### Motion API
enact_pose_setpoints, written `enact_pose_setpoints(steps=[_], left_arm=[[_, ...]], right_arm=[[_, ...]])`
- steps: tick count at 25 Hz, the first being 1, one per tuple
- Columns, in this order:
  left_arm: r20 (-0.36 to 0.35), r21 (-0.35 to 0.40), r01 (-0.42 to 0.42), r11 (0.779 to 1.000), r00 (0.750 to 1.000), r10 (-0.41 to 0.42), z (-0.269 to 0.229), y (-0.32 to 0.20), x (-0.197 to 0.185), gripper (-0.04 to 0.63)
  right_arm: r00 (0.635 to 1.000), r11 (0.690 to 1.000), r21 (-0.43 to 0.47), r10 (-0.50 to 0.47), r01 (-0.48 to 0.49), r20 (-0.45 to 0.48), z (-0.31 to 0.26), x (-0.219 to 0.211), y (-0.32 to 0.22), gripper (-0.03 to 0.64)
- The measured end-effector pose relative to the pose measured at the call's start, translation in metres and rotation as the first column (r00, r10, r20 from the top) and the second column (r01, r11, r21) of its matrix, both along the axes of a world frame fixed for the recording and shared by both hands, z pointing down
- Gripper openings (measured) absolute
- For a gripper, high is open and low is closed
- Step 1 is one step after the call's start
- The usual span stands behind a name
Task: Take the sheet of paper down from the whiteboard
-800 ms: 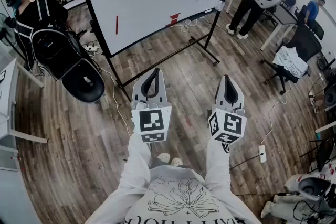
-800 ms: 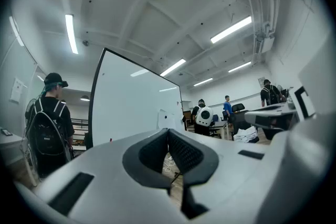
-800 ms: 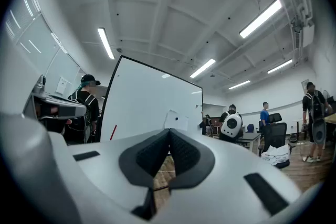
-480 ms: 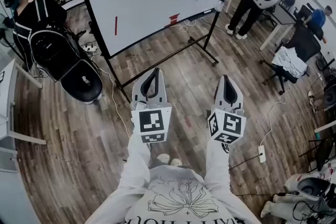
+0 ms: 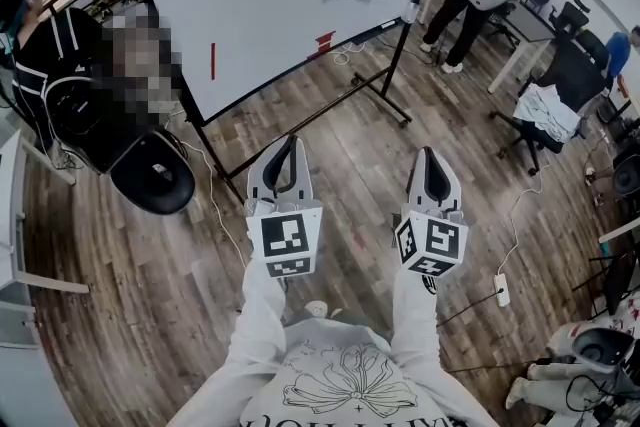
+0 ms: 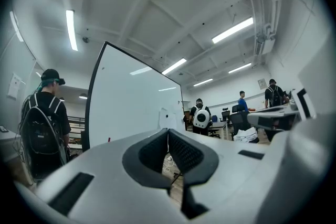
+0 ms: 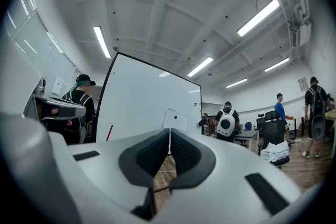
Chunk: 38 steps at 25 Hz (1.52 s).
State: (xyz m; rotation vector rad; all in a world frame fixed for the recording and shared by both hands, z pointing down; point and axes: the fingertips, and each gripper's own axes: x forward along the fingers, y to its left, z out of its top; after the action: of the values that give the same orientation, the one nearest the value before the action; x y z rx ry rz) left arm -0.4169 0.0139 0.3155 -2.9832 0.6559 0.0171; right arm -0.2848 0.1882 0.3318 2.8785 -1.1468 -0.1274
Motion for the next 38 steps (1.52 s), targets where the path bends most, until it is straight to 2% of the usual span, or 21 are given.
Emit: enact_pose_setpoints(steps=[7,14,23,30,38], left_arm=[[0.017,-0.024,0.003,1.0,1.0,-0.003,0.012,-0.016,0.013,0.006],[0.028,-0.019,0.006,1.0,1.0,-0.006,0.018,-0.033,0.053,0.006],[0.031,-0.012,0.054,0.998,0.998,-0.054,0.022,-0.064,0.161,0.006],[-0.004,-0.014,0.114,0.993,0.993,-0.114,0.009,-0.085,0.253,0.006],[0.0,-0.033,0.164,0.986,0.986,-0.164,0.009,-0.107,0.319,0.006]], right_arm=[[1.0,1.0,-0.016,0.01,-0.01,0.015,0.009,0.011,-0.008,0.003],[1.0,1.0,-0.019,0.003,-0.002,0.03,0.019,0.054,-0.029,0.003],[0.997,0.998,-0.012,-0.069,0.069,0.019,0.018,0.168,-0.074,0.003],[0.99,0.99,-0.022,-0.138,0.138,-0.011,0.007,0.263,-0.103,0.003],[0.983,0.983,-0.027,-0.182,0.182,0.002,0.014,0.337,-0.125,0.005]])
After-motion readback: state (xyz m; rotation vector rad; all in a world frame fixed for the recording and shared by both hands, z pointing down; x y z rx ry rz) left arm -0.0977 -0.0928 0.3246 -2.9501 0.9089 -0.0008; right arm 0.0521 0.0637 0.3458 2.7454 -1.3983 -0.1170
